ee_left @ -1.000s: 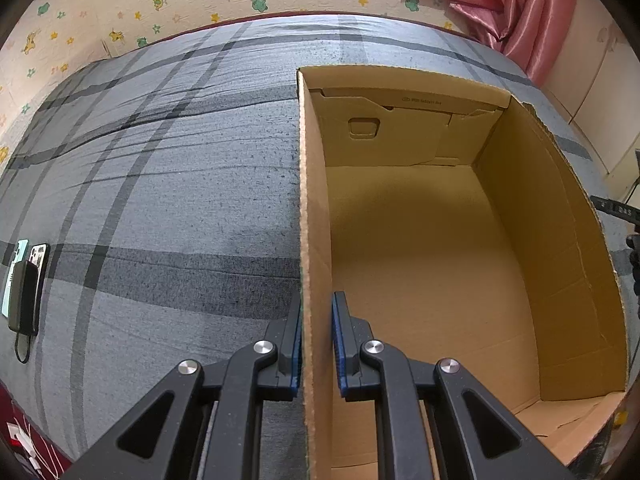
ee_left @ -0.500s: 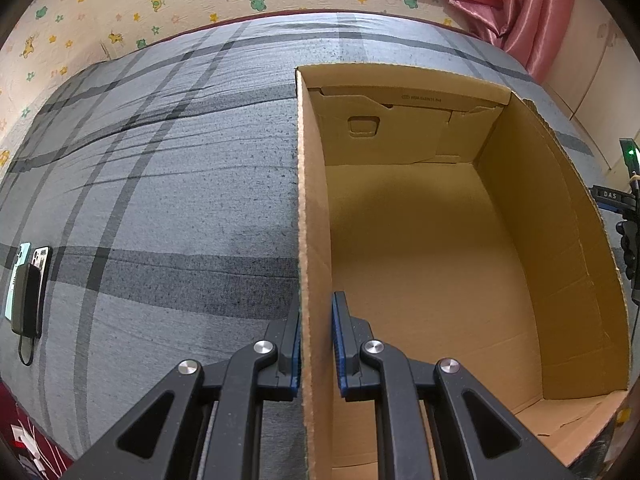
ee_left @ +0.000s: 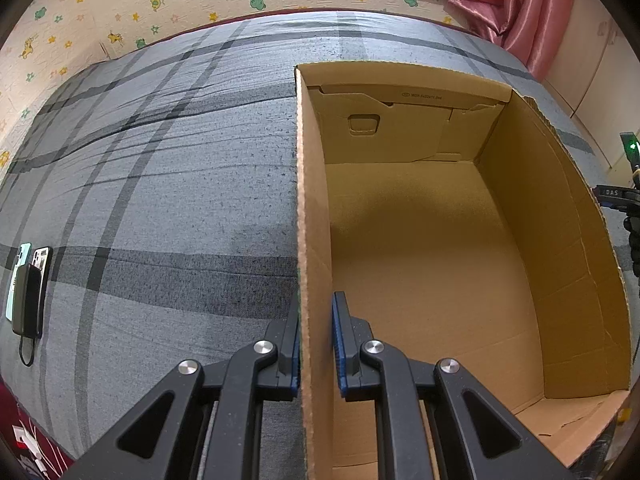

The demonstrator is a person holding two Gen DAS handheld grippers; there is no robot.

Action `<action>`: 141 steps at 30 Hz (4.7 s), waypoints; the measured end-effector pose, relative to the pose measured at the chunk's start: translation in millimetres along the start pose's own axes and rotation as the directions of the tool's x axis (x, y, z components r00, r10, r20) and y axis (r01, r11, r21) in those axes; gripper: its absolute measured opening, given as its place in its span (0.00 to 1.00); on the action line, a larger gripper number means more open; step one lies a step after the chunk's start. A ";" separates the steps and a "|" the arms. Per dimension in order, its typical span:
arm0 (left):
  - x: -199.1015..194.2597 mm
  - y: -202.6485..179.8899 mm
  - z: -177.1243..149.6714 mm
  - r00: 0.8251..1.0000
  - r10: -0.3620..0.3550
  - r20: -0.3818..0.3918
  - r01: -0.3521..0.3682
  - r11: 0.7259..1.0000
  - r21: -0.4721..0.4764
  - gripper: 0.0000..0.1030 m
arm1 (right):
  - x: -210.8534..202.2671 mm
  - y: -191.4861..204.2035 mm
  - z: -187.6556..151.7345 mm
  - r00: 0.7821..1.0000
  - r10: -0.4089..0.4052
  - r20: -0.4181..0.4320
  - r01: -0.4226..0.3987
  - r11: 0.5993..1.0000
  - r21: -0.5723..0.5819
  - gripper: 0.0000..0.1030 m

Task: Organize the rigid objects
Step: 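Lift the black cup with the right gripper and carry it over the box, then open the right gripper to drop the black cup into the box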

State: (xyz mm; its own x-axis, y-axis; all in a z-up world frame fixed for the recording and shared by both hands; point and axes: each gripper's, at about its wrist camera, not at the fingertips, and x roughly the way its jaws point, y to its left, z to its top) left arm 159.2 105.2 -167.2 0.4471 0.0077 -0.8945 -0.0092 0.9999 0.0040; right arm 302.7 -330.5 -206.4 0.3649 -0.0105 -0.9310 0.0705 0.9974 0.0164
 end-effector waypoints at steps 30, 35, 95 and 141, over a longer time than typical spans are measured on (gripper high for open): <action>-0.2 -4.8 -1.2 1.000 0.022 0.007 -0.022 0.999 0.025 0.13 | -97.0 48.3 -33.1 1.000 -0.005 0.030 0.007 0.998 -0.061 0.52; -0.2 -4.2 -1.1 1.000 0.018 0.006 -0.018 1.000 0.020 0.13 | -110.4 60.8 -36.7 1.000 -0.001 0.031 0.003 0.997 -0.075 0.52; 0.3 -7.5 0.4 0.999 0.032 -0.001 -0.032 0.999 0.031 0.13 | -81.2 304.9 -70.4 0.978 0.182 -0.105 -0.206 0.928 -0.310 0.52; 2.2 -12.1 1.1 0.999 0.049 -0.008 -0.049 0.998 0.039 0.13 | -33.9 320.5 -69.5 0.974 0.114 -0.194 -0.175 0.926 -0.333 0.74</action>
State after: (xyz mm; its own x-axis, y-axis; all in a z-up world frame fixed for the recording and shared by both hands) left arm 161.3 93.1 -168.8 0.4390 0.0566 -0.8967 0.0037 0.9979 0.0648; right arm 248.4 -5.5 -194.9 0.1838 0.1174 -0.9759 -0.3079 0.9498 0.0562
